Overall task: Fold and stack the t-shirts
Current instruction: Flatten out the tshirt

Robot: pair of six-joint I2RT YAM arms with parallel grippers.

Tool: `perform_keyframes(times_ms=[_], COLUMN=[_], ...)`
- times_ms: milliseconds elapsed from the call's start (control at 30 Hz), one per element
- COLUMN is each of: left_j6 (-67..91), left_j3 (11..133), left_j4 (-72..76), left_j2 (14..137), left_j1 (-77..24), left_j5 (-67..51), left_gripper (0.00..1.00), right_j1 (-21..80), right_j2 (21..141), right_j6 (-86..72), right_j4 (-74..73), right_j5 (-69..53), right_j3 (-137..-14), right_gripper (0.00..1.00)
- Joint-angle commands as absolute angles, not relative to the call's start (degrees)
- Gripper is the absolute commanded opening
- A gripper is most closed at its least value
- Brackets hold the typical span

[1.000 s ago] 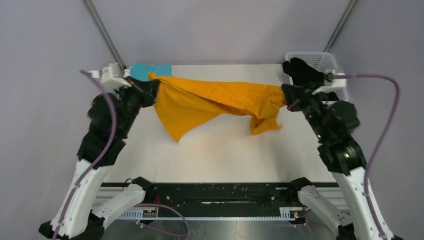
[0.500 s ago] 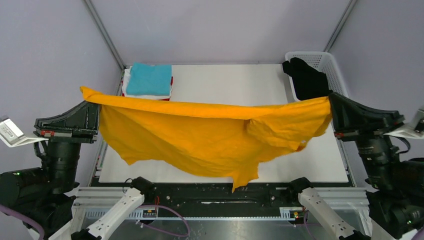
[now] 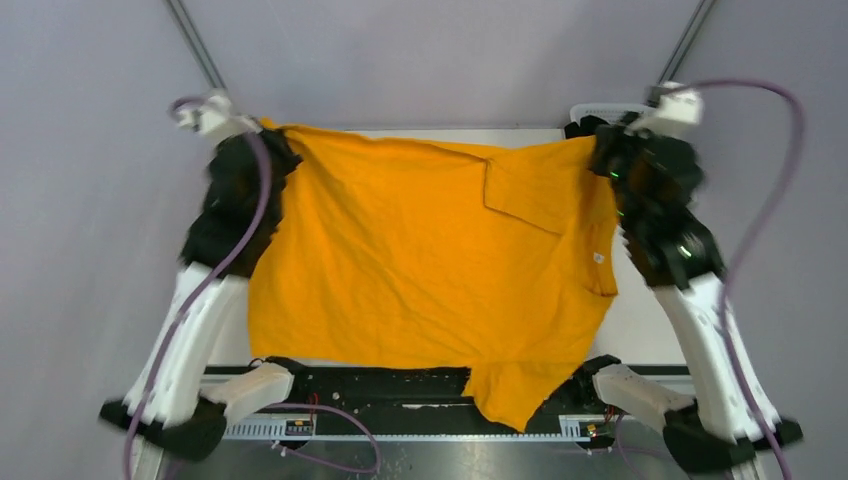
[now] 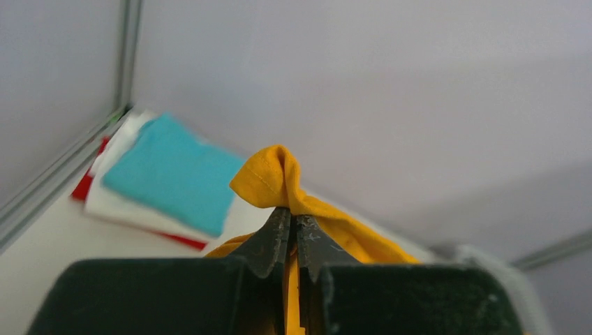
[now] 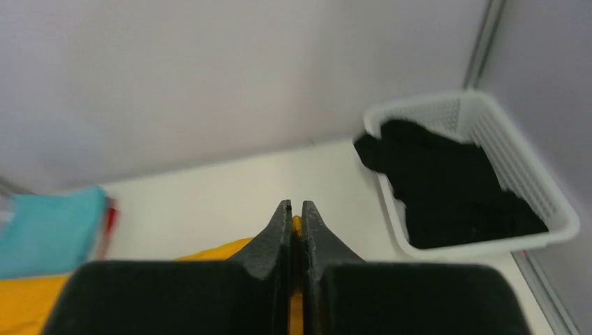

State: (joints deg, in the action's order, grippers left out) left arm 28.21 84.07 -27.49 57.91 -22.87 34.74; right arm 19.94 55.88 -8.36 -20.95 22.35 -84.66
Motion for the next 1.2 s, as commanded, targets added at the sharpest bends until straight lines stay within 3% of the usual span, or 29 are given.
perform_keyframes(times_ms=[0, 67, 200, 233, 267, 333, 433, 800, 967, 1167], left_j6=[33.9, 35.8, 36.7, 36.8, 37.1, 37.3, 36.9, 38.8, 40.7, 42.0], left_j3=[79.3, 77.3, 77.3, 78.7, 80.7, 82.9, 82.7, 64.5, 57.4, 51.9], left_j4=[-32.4, -31.4, -28.7, -29.6, -30.6, -31.9, -31.3, -21.5, -19.5, -17.5], left_j2=[74.7, 81.8, 95.6, 98.4, 100.7, 103.4, 102.2, 87.4, 85.3, 84.2], left_j1=[-14.4, -12.1, -9.9, -9.7, -9.6, -9.5, -9.5, -15.3, -20.9, -21.8], left_j5=[33.7, 29.7, 23.9, 23.3, 23.4, 23.2, 21.9, 5.1, 4.3, 4.3], left_gripper=[0.0, 0.0, 0.21, 0.39, 0.63, 0.94, 0.99, 0.99, 0.99, 0.99], right_j1=[18.1, 17.3, 16.1, 15.9, 15.8, 15.7, 15.7, 15.7, 15.8, 15.8], right_j2=[70.5, 77.6, 94.3, 98.2, 101.7, 107.1, 108.9, 95.0, 96.6, 102.7], right_j6=[-8.3, -11.1, -14.9, -15.5, -16.5, -19.0, -20.2, -25.9, -29.7, -30.7], right_j4=[-16.2, -14.9, -12.2, -13.2, -15.0, -19.9, -22.8, -21.4, -17.8, -17.8], right_j5=[30.5, 28.7, 23.9, 22.9, 22.5, 23.0, 22.1, 5.6, -2.1, -2.9], right_j3=[-79.3, -77.8, -78.8, -80.9, -83.6, -89.0, -91.8, -70.5, -65.1, -67.0], right_gripper=[0.0, 0.0, 0.15, 0.28, 0.48, 0.68, 0.98, 0.94, 0.84, 0.67])
